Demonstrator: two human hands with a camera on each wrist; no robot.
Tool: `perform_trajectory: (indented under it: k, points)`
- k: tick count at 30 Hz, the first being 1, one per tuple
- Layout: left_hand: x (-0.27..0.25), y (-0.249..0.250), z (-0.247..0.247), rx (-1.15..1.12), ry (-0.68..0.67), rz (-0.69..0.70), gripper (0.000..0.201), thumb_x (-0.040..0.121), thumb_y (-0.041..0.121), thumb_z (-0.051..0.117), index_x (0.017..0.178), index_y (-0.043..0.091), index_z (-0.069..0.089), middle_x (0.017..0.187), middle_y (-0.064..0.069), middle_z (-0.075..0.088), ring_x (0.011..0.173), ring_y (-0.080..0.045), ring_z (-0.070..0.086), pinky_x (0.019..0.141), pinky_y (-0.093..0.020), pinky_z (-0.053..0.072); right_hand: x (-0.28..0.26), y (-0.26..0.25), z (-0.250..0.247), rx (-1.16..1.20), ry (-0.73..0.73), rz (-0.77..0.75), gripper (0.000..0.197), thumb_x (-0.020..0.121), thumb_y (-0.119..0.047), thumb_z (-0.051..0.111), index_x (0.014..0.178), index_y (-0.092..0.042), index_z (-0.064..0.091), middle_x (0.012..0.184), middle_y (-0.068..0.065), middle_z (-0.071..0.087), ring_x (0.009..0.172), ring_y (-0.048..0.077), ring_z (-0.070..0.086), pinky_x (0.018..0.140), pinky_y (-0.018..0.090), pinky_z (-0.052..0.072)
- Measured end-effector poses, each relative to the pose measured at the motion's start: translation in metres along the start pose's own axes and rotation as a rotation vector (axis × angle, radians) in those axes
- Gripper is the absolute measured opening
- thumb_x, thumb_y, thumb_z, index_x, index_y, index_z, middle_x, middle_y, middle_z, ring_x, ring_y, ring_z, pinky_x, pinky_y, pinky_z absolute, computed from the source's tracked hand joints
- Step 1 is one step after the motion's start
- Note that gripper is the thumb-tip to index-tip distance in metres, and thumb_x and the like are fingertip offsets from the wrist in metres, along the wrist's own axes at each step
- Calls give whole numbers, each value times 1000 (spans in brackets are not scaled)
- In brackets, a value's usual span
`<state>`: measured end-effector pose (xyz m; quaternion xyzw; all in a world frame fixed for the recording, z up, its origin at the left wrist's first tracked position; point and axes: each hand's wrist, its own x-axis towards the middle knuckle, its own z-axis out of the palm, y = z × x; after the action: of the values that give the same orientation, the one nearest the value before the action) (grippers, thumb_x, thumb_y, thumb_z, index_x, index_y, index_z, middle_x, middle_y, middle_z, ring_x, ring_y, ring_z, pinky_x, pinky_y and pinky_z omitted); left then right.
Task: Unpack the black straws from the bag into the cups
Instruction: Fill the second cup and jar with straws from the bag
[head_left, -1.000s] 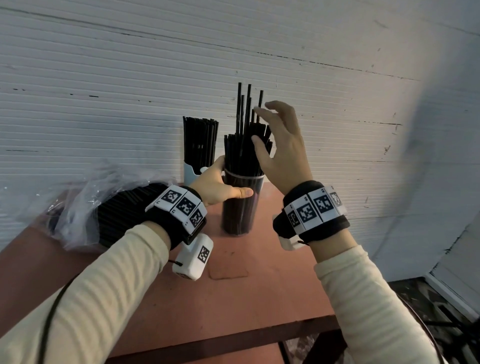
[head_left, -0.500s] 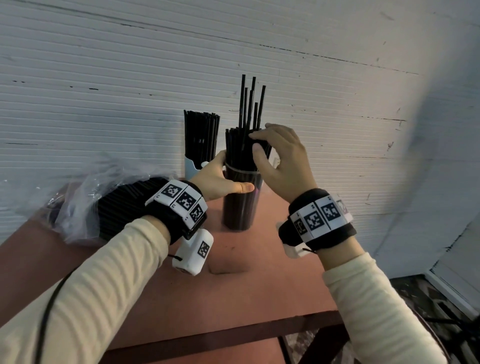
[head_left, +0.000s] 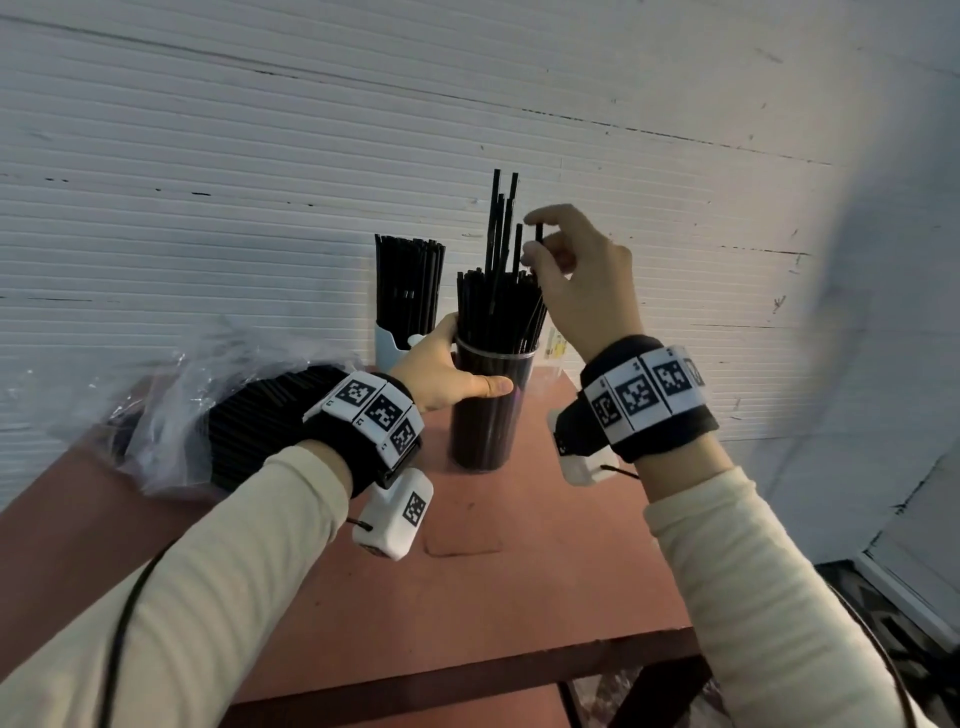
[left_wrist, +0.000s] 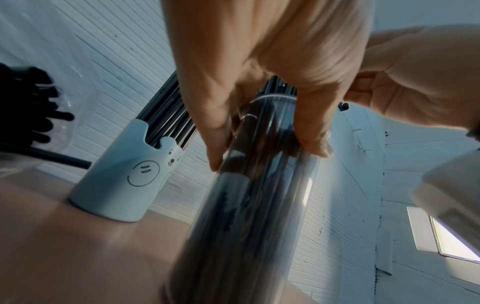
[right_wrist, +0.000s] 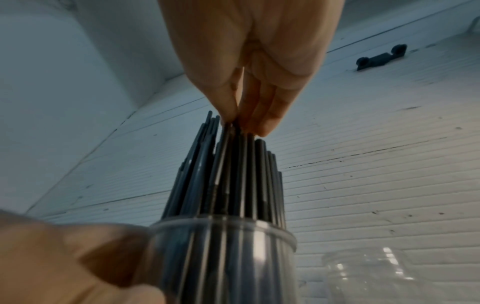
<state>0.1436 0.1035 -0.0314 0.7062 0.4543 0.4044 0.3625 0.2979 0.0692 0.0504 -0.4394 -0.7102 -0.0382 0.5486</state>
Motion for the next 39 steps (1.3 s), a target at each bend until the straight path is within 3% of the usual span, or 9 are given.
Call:
perform_trajectory:
  k: [9, 16, 21, 24, 26, 30, 33, 37, 39]
  points:
    - [0, -1, 1, -16, 6, -2, 88, 66, 25, 87, 140, 21, 40, 133, 5, 55, 125, -14, 47, 104, -27, 32, -5, -6, -2, 20, 10, 49, 31, 90, -12, 61, 120, -15, 58, 78, -9, 61, 69, -7, 55, 68, 4, 41]
    - [1, -1, 2, -20, 13, -2, 88, 66, 25, 87, 141, 21, 40, 134, 4, 54, 127, -15, 45, 106, -28, 31, -25, -4, -8, 122, 112, 135, 5, 86, -13, 67, 90, -13, 64, 75, -15, 62, 68, -5, 57, 67, 9, 46]
    - [1, -2, 2, -12, 11, -10, 91, 66, 26, 87, 142, 22, 38, 135, 4, 53, 127, -15, 45, 107, -28, 31, -31, -4, -13, 56, 67, 124, 8, 85, -12, 67, 85, -18, 62, 74, -12, 62, 69, -4, 56, 66, 8, 43]
    - [2, -2, 2, -18, 9, -15, 92, 66, 27, 87, 143, 22, 37, 135, 4, 53, 127, -15, 46, 104, -27, 31, -34, -8, -9, -75, 23, -13, 2, 85, -13, 65, 87, -13, 64, 82, -8, 63, 81, 3, 51, 75, 20, 41]
    - [2, -2, 2, -22, 13, -21, 92, 65, 28, 88, 142, 23, 37, 135, 4, 53, 126, -14, 46, 103, -27, 32, -37, -10, -5, -129, 14, -93, 4, 86, -11, 63, 89, -9, 64, 86, -5, 61, 87, 14, 49, 75, 19, 37]
    - [1, -3, 3, -35, 24, -21, 90, 65, 26, 88, 141, 23, 39, 133, 4, 55, 125, -15, 47, 103, -27, 33, -43, -11, -1, -129, 5, -102, 5, 88, -10, 60, 89, -6, 58, 77, -2, 59, 78, 22, 55, 70, 24, 39]
    - [1, -2, 2, -41, 14, -15, 90, 66, 25, 87, 142, 22, 38, 133, 4, 54, 124, -13, 47, 101, -26, 32, -44, -6, 1, -161, 2, -61, 7, 88, -14, 63, 87, -8, 60, 76, -6, 59, 79, 22, 55, 70, 22, 35]
    - [0, -2, 1, -38, 7, -9, 89, 68, 25, 86, 142, 21, 38, 132, 4, 55, 122, -12, 47, 103, -27, 33, -41, 1, 1, -82, 48, 80, 5, 89, -18, 63, 85, -15, 63, 73, -18, 56, 88, 16, 50, 73, 7, 30]
    - [0, -2, 1, -39, -2, -15, 89, 67, 26, 87, 142, 22, 38, 131, 6, 55, 123, -14, 48, 107, -31, 34, -38, 4, 3, -69, 35, 129, 5, 89, -19, 64, 87, -15, 66, 75, -20, 55, 96, 14, 42, 73, 8, 29]
